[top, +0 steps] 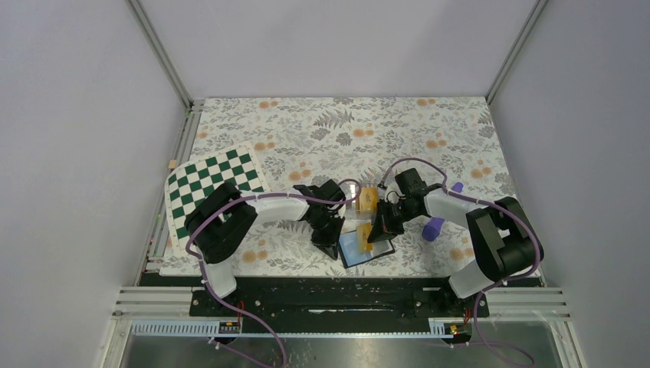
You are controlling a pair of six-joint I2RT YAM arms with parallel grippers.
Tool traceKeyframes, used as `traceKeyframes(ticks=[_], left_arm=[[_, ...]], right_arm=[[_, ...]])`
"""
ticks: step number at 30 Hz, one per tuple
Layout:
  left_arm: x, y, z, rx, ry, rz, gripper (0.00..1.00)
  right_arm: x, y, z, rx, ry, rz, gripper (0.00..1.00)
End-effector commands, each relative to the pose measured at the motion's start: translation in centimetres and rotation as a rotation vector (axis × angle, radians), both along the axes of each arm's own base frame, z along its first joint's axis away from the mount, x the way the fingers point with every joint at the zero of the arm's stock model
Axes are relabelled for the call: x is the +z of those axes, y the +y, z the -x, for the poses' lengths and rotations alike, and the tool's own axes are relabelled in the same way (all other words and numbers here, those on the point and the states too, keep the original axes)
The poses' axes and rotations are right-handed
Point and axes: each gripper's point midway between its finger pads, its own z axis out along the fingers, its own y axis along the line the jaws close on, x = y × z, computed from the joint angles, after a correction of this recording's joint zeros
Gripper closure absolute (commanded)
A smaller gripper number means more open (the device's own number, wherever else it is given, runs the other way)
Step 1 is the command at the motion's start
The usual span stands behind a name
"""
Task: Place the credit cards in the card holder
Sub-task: Insert the credit card into the card holder.
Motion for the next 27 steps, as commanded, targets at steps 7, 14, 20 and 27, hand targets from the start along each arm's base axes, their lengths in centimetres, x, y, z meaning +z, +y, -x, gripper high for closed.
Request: traceKeyframes(ticks=[7,14,20,27], left_arm=[[-2.3,2.6,-0.2,-0.071,-0.059,-0.125,1.00],[-2.3,2.6,-0.8,-0.092,-0.081,-0.142,1.00],[-2.1,2.2,-1.9,-0.089,-0.117,-0.153,1.00],[-1.9,1.3,-3.8,-0.081,-0.159,-0.181,1.00]], right_arm=[[-0.1,-0.1,0.7,0.045,0.006,0.003,1.00],[0.5,-1.0,0.4,0.058,-0.014,0.065,1.00],[1.0,-1.1,0.9,0.051,-0.004,0.062,1.00],[0.7,-1.3,1.4,0.044,0.009,0.068,1.00]])
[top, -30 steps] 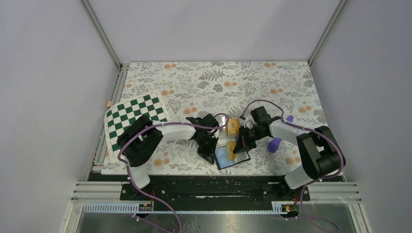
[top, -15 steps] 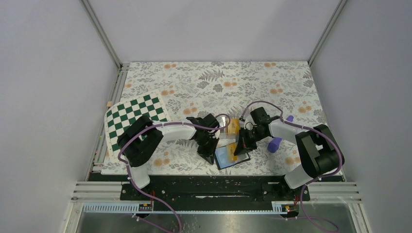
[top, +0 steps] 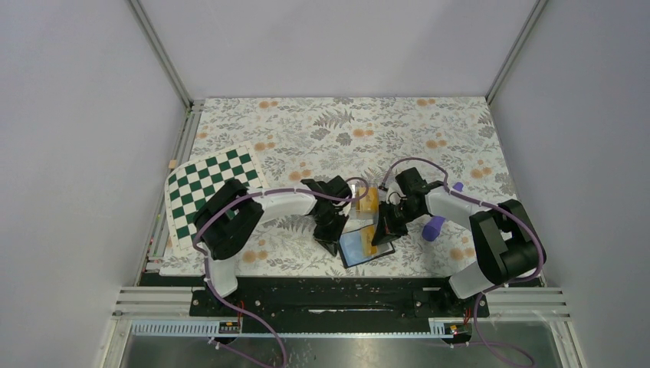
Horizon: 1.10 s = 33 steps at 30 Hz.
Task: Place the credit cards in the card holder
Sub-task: Insert the credit card into the card holder.
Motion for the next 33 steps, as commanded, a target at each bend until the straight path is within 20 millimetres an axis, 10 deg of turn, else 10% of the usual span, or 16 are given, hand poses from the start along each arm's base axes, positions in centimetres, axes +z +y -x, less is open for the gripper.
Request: traceKeyframes(ticks=[1,33], left_arm=[[-2.0,0.9,-3.0,-0.009,-0.122,-0.116,1.00],[-2.0,-1.2,-6.0,0.053,-0.171,-0.148,0.92]], right_arm=[[0.3,-0.3,0.2,0.006,-0.017,0.017,1.00],[-0.2,-1.3,0.9,-0.158,0.014,0.040,1.00]])
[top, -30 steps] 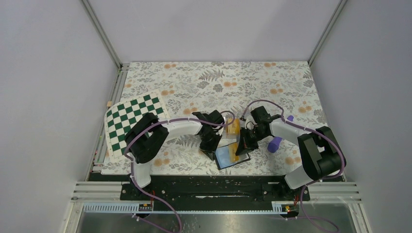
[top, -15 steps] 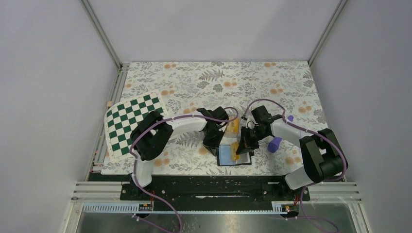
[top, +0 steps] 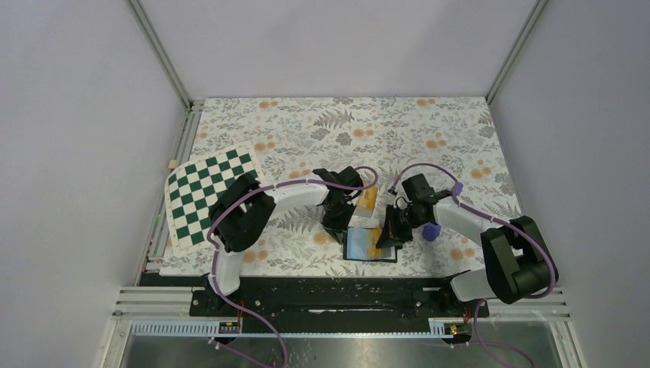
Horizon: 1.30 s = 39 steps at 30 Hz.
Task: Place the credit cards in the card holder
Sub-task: Insert the credit card into the card holder.
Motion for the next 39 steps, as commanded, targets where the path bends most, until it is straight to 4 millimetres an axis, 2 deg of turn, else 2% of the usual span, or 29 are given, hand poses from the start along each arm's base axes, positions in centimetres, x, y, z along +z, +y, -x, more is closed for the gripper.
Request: traceKeyframes(ticks=[1,6,13,18,23,33,39], left_arm=[[-2.1,0.9,-1.8,0.021,-0.090,-0.067,0.92],[-1.9,0.9,-1.6,0.020,-0.090,-0.066,0.92],[-2.0,1.0,-1.2,0.011,-0.079,-0.063,0.92],[-2.0,0.9,-1.2,0.014,-0.078,-0.062,0.92],[-1.9,0.9,-0.9,0.016,-0.070,-0.058,0.93],[-0.7,0.4,0.0,0.049,-0.061,0.002,0.96],[-0.5,-0.1,0.4,0.050,-0.048,0.018,0.97]], right_arm=[[-0.3,0.2,0.5,-0.028,0.020,-0.039,1.00],[-0.9,0.8,0.4,-0.039,0.029,-0.101,1.00],[0.0,2.1,-1.2,-0.025,-0.001,-0.206,1.00],[-0.1,2.2,-1.8,-0.023,-0.003,-0.194,1.00],[-1.3,1.5,-1.3,-0.042,0.024,-0.144,0.97],[-1.5,0.3,-1.5,-0.124,-0.014,-0.057,0.69],[-1.4,1.1,-1.7,-0.108,-0.011,-0.067,0.64]])
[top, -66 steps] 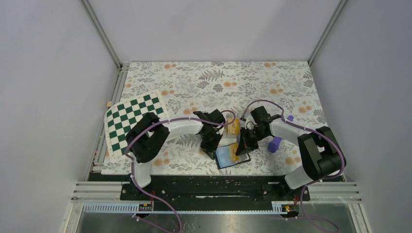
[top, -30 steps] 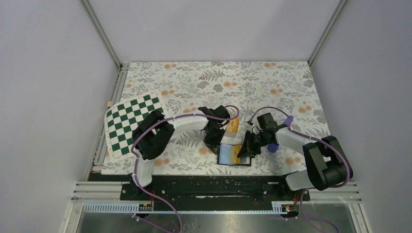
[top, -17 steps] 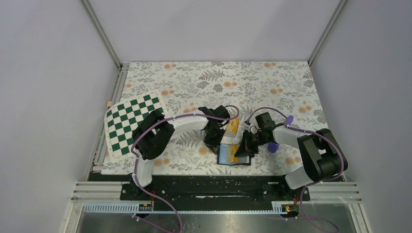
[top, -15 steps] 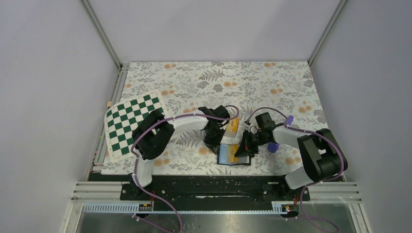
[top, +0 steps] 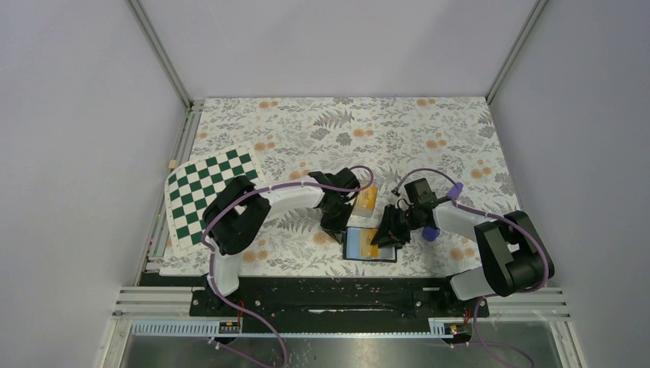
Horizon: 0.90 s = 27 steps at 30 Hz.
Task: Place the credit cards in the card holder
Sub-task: Insert the credit card into the card holder.
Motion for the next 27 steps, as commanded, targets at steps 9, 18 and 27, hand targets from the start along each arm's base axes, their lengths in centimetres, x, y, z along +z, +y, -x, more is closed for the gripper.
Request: traceKeyframes(ticks=[9,18,27], left_arm=[[-0.2,-0.8,0.5,0.012,-0.027,0.003,0.98],[0.5,-0.8,0.4,0.009,-0.056,0.011,0.95],[2.2,1.0,-0.4,0.029,-0.136,-0.051,0.72]], right_arm=[[0.7,4.2,0.0,0.083,-0.036,-0.028,0.56],[1.7,5.0,-0.4,0.075,-0.111,-0.039,0.46],[3.5,3.8,-1.1,0.080,-0.190,0.033,0.52]])
